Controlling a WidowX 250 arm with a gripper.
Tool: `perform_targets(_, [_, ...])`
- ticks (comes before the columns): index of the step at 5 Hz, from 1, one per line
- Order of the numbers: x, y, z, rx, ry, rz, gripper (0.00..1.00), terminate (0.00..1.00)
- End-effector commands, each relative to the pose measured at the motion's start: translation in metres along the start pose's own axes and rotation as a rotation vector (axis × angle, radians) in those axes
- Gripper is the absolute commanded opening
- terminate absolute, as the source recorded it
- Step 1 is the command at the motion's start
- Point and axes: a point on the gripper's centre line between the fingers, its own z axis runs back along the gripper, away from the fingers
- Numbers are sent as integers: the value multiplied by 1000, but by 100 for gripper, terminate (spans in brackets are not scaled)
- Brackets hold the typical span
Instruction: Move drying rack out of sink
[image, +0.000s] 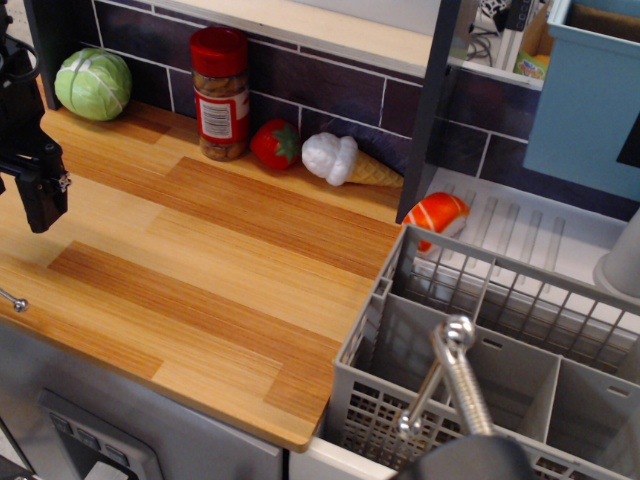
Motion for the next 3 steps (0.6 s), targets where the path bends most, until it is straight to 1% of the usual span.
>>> perform_targets(1, [0,0,0,0,0,0,100,0])
perform_targets(2, [-4,-40,22,-89,25,4,100,0])
perform_targets(3, [-5,-86,40,-122,2,-1,100,0])
